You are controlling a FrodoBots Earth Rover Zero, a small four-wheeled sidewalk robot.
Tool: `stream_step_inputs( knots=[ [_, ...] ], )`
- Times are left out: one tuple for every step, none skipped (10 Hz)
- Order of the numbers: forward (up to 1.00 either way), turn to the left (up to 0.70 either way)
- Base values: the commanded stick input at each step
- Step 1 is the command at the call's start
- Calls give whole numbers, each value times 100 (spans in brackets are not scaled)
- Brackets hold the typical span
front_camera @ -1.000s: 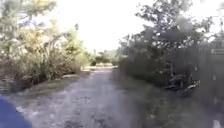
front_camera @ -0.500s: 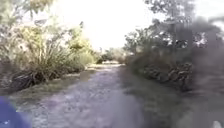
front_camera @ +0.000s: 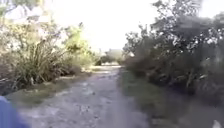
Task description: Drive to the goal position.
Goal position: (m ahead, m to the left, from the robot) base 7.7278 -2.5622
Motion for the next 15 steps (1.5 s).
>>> stream_step_inputs(
  knots=[
    [100,0],
    [100,5],
    [100,27],
    [100,0],
    [100,0],
    [100,0],
    [100,0],
    [100,0],
    [100,0],
    [100,0],
    [100,0],
    [100,0],
    [100,0],
    [100,0],
    [100,0]
  ],
)
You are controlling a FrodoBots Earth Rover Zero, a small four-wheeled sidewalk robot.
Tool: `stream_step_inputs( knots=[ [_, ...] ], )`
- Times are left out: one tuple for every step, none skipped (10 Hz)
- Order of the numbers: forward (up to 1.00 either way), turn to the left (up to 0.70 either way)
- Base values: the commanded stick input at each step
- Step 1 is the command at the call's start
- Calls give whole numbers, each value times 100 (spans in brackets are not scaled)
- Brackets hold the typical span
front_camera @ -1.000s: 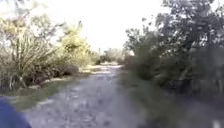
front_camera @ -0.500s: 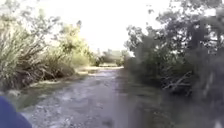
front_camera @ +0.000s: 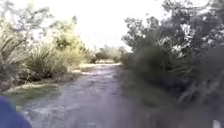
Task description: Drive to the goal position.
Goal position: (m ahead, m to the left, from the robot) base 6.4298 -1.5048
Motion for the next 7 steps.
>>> stream_step_inputs(
  knots=[
    [100,0],
    [100,0],
    [100,0],
    [100,0],
    [100,0],
    [100,0],
    [100,0]
  ],
)
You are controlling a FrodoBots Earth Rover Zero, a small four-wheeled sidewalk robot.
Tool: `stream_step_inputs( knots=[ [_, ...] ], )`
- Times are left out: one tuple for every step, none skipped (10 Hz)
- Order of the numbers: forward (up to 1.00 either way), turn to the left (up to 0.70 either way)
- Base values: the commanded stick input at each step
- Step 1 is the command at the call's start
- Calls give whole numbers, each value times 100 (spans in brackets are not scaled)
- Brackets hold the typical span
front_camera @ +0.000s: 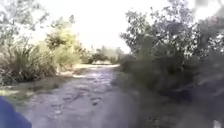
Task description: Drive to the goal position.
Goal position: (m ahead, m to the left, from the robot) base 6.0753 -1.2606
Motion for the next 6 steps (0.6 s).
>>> stream_step_inputs(
  knots=[
    [100,0],
    [100,0],
    [100,0],
    [100,27],
    [100,27],
    [100,27]
  ],
)
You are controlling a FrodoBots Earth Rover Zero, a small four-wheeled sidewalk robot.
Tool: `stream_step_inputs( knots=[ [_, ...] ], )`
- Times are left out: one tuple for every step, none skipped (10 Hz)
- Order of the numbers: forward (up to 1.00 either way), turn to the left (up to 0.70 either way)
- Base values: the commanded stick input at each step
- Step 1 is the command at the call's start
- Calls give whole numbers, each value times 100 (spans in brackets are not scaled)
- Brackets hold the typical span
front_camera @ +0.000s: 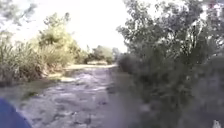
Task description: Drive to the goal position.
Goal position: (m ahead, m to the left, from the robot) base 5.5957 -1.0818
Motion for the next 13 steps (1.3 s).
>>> stream_step_inputs(
  knots=[
    [100,27],
    [100,27],
    [100,16],
    [100,0],
    [100,0],
    [100,9],
    [100,27],
    [100,27],
    [100,27],
    [100,27],
    [100,27],
    [100,27],
    [100,9]
  ],
)
